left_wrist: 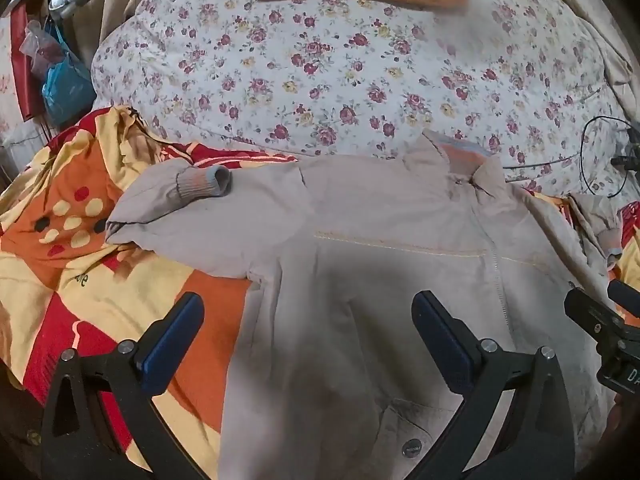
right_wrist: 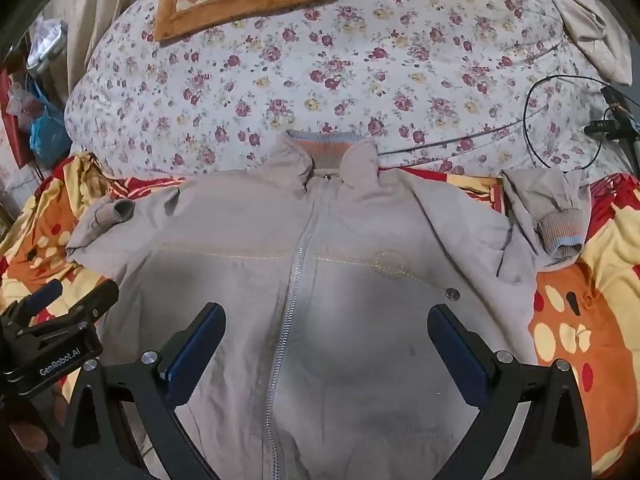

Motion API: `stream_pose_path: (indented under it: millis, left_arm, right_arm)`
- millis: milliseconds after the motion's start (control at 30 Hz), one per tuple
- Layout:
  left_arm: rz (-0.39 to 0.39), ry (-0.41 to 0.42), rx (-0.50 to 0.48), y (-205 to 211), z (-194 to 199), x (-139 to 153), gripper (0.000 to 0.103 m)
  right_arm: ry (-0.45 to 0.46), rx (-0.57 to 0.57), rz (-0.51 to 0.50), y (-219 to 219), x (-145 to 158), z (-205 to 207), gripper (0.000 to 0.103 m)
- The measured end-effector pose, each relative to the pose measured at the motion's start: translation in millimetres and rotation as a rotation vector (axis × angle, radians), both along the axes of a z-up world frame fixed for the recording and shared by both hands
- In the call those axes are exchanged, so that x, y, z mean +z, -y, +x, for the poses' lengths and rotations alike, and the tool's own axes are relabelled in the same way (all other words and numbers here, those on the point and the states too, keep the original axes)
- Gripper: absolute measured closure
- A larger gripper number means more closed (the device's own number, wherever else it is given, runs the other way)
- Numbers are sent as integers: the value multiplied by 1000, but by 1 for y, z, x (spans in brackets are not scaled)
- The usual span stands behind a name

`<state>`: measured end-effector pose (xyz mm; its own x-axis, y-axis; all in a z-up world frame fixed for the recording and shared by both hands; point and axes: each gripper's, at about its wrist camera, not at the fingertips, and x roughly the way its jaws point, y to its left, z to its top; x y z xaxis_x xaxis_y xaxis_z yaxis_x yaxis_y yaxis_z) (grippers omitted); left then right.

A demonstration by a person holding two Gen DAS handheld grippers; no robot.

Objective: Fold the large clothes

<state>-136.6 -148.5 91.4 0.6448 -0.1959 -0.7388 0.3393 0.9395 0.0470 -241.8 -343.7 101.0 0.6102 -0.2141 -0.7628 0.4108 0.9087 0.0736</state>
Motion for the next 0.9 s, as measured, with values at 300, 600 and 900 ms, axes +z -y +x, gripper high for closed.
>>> stream_pose_path:
  millis: [300, 600, 900]
  left_arm:
    - [18, 2, -1, 3, 1, -6, 0]
    - [26, -15, -1, 6, 5, -14, 0]
    - [32, -30, 2, 9, 8, -20, 0]
  right_arm:
    - [-16, -3, 3, 2, -7, 6, 2]
    - [-24, -9, 11, 5, -10, 10, 2]
    - [-33, -10, 6, 8, -13, 17, 2]
